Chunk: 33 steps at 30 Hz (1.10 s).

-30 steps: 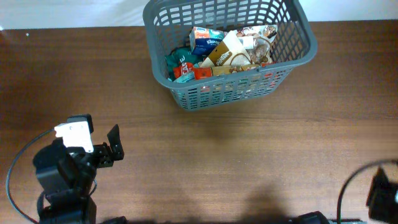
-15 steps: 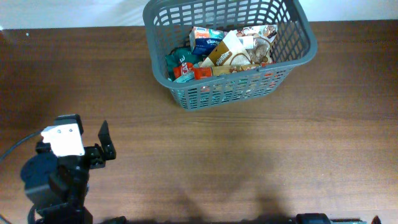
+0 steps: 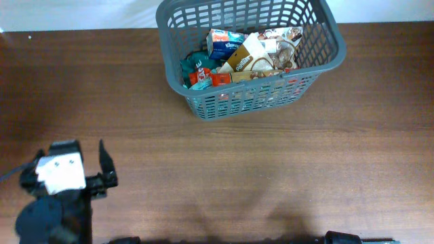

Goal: Pack container

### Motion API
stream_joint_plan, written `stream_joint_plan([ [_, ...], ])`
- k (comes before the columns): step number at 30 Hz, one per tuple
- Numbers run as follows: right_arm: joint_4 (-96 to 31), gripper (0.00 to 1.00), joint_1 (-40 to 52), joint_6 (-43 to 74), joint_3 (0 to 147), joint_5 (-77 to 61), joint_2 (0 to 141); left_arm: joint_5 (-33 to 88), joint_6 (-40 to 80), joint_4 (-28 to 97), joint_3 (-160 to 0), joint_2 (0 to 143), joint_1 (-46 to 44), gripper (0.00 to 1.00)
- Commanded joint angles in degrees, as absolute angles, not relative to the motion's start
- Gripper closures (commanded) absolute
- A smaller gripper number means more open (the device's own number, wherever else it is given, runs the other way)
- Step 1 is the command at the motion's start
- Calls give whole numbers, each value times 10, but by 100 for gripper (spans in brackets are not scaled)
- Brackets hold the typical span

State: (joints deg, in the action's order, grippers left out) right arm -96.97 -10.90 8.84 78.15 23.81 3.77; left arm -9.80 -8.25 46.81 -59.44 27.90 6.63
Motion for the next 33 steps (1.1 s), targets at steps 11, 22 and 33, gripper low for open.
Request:
stream_joint_plan([
  [11, -973, 1, -110, 95, 761, 225, 33, -155, -100, 474, -620, 256, 63, 1],
  [22, -973, 1, -105, 95, 761, 225, 33, -133, -99, 436, -620, 256, 63, 1],
  [33, -973, 1, -105, 95, 761, 225, 33, 160, -99, 431, -620, 256, 63, 1],
])
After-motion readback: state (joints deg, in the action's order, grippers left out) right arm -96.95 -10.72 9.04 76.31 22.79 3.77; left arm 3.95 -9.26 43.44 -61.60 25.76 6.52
